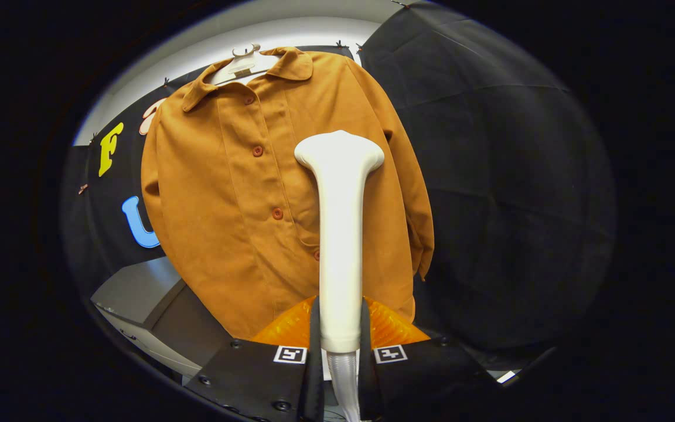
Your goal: Iron the clothes twice with a garment steamer, once on the left side and once on the right side.
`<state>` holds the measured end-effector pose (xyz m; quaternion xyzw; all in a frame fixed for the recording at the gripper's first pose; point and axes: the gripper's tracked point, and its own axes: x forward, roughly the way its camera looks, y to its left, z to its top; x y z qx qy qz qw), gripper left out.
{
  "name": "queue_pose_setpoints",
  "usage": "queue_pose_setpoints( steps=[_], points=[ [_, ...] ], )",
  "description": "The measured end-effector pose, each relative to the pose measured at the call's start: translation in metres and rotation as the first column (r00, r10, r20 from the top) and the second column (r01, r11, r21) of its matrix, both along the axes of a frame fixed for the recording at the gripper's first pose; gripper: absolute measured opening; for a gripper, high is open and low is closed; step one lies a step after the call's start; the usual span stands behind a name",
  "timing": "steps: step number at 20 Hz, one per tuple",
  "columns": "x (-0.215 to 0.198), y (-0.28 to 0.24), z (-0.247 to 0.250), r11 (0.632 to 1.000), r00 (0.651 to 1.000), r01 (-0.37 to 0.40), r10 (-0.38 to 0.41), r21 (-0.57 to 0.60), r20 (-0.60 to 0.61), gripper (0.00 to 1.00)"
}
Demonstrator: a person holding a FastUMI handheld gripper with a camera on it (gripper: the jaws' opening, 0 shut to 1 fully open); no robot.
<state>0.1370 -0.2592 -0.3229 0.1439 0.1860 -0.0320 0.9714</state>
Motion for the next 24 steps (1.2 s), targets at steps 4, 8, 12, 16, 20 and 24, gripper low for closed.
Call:
queue_pose_setpoints(
  steps=[4, 8, 12, 16, 20, 24],
  points=[
    [-0.02, 0.006, -0.034, 1.0, 0.998, 0.006, -0.004, 0.022, -0.069, 0.27],
    [-0.041, 0.011, -0.059, 0.999, 0.992, 0.011, -0.006, 0.034, -0.129, 0.27],
    [-0.062, 0.015, -0.068, 0.999, 0.987, 0.015, -0.009, 0.039, -0.161, 0.27],
    [-0.08, 0.017, -0.058, 0.999, 0.988, 0.016, -0.011, 0.028, -0.156, 0.27],
    [-0.098, 0.021, -0.032, 1.0, 0.992, 0.018, -0.015, 0.024, -0.128, 0.27],
    [-0.114, 0.022, 0.009, 0.999, 0.997, 0.032, -0.031, 0.012, -0.074, 0.27]
  ],
)
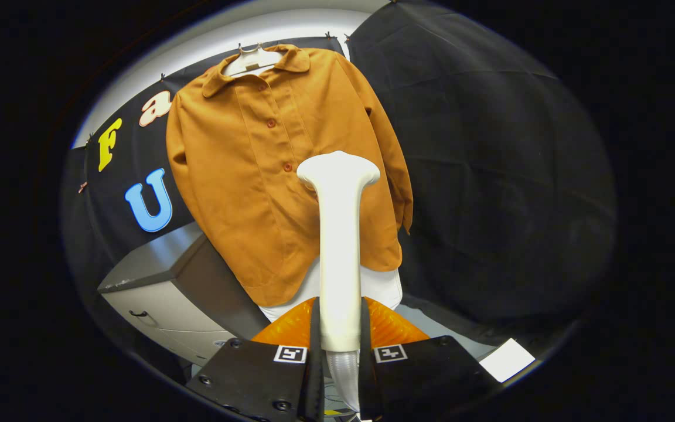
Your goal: Iron the clothes twice with a garment steamer, once on the left side and once on the right side.
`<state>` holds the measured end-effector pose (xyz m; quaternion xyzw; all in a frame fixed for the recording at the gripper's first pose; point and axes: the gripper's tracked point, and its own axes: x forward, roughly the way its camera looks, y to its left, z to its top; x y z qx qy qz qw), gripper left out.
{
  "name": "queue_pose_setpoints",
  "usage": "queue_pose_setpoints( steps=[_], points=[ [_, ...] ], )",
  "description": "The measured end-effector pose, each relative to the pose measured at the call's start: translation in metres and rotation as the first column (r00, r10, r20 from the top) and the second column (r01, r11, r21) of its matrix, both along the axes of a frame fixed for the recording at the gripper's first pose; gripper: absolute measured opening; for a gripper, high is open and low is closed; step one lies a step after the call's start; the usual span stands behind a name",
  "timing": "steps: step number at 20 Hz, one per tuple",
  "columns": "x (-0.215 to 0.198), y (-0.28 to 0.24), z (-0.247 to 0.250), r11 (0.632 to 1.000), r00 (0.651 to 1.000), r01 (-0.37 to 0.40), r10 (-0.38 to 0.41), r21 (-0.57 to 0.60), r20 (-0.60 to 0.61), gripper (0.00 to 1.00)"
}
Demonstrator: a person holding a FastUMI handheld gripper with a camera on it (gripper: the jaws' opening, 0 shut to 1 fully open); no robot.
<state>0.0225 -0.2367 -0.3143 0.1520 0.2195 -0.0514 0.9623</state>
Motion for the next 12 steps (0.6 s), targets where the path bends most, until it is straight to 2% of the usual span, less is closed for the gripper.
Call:
queue_pose_setpoints(
  steps=[7, 12],
  points=[
    [-0.007, 0.006, 0.106, 0.997, 0.989, 0.011, 0.0, -0.072, 0.146, 0.27],
    [-0.004, 0.029, 0.175, 0.992, 0.975, 0.0, 0.028, -0.127, 0.219, 0.27]
  ],
)
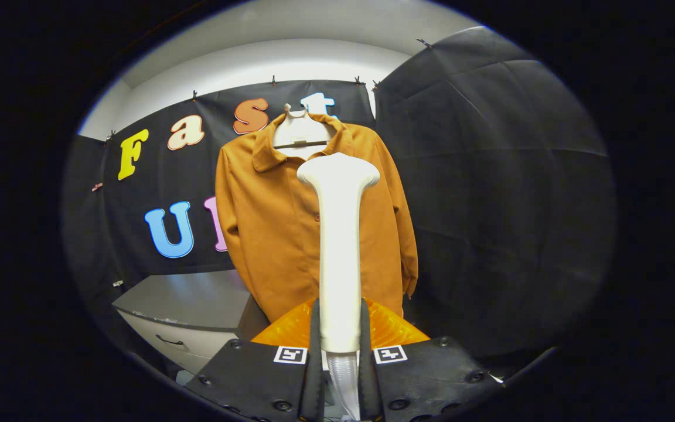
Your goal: Iron the clothes twice with a garment steamer, once on the left side and once on the right side.
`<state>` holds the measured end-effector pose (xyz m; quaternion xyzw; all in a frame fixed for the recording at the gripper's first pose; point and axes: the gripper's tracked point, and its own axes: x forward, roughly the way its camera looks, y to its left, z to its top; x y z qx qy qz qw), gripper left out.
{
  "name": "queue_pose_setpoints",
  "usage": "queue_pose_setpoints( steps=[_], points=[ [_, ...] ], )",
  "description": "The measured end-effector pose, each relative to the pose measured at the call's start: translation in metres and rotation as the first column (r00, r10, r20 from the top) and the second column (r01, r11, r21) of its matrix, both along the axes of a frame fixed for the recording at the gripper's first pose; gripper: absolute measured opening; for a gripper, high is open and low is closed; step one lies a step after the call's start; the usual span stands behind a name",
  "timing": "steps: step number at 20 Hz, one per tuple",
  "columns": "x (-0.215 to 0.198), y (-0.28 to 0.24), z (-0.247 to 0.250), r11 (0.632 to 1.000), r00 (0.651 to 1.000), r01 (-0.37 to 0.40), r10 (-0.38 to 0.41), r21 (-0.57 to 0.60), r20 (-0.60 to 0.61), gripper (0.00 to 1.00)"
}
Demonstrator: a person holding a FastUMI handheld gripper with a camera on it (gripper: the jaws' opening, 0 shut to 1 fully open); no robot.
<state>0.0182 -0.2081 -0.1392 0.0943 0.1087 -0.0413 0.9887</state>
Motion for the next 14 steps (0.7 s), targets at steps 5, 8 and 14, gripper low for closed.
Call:
queue_pose_setpoints(
  steps=[5, 8, 14],
  points=[
    [0.0, 0.038, 0.043, 1.0, 0.999, -0.028, 0.029, -0.01, 0.038, 0.27],
    [0.0, 0.068, 0.062, 0.998, 0.996, -0.064, 0.065, -0.015, 0.06, 0.27],
    [-0.003, 0.128, 0.087, 0.99, 0.986, -0.137, 0.139, -0.027, 0.088, 0.27]
  ],
)
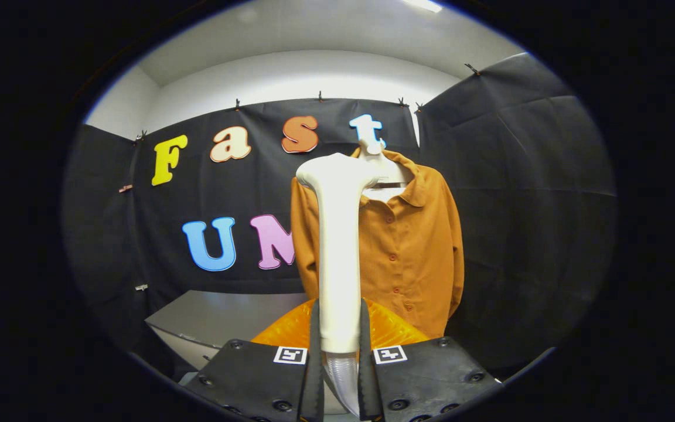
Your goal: Iron the clothes twice with a garment steamer, once on the left side and once on the right side.
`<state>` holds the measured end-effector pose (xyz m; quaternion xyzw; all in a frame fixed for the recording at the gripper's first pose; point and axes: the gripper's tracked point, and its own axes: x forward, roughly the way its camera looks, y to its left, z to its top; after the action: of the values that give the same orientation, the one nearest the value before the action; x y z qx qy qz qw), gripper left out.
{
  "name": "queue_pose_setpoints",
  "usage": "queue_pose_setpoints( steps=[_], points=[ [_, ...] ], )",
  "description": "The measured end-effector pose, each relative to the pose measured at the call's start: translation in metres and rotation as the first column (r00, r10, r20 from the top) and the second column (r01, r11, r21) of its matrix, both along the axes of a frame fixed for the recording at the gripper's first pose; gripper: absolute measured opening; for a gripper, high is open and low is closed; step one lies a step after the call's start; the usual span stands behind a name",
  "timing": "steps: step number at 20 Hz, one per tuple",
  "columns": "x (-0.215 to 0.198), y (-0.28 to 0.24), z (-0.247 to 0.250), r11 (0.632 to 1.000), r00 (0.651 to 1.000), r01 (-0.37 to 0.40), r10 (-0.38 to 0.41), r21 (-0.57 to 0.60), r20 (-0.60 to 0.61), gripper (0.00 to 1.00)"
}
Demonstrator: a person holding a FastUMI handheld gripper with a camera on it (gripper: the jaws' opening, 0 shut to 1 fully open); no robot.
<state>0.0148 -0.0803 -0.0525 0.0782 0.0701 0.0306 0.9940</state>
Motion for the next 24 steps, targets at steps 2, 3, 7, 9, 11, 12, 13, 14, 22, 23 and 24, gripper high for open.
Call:
queue_pose_setpoints(
  steps=[2, 3, 7, 9, 11, 12, 13, 14, 22, 23, 24],
  points=[
    [-0.003, 0.016, 0.004, 1.0, 1.0, -0.015, 0.015, -0.01, 0.007, 0.27],
    [-0.004, 0.024, 0.005, 1.0, 1.0, -0.021, 0.021, -0.011, 0.01, 0.27],
    [-0.011, 0.05, 0.012, 0.999, 0.999, -0.034, 0.034, -0.008, 0.02, 0.27],
    [-0.012, 0.06, 0.015, 0.999, 0.999, -0.033, 0.034, -0.009, 0.026, 0.26],
    [-0.018, 0.071, 0.017, 0.999, 0.999, -0.039, 0.039, -0.008, 0.031, 0.26],
    [-0.02, 0.075, 0.018, 0.999, 0.999, -0.039, 0.039, -0.011, 0.034, 0.26],
    [-0.022, 0.079, 0.019, 0.999, 0.999, -0.038, 0.039, -0.014, 0.037, 0.26],
    [-0.023, 0.082, 0.019, 0.999, 0.998, -0.038, 0.039, -0.022, 0.04, 0.26],
    [-0.025, 0.095, 0.018, 0.998, 0.997, -0.047, 0.049, -0.037, 0.051, 0.27],
    [-0.025, 0.095, 0.017, 0.998, 0.997, -0.049, 0.051, -0.037, 0.05, 0.27],
    [-0.025, 0.095, 0.016, 0.998, 0.997, -0.053, 0.055, -0.038, 0.048, 0.26]
  ],
)
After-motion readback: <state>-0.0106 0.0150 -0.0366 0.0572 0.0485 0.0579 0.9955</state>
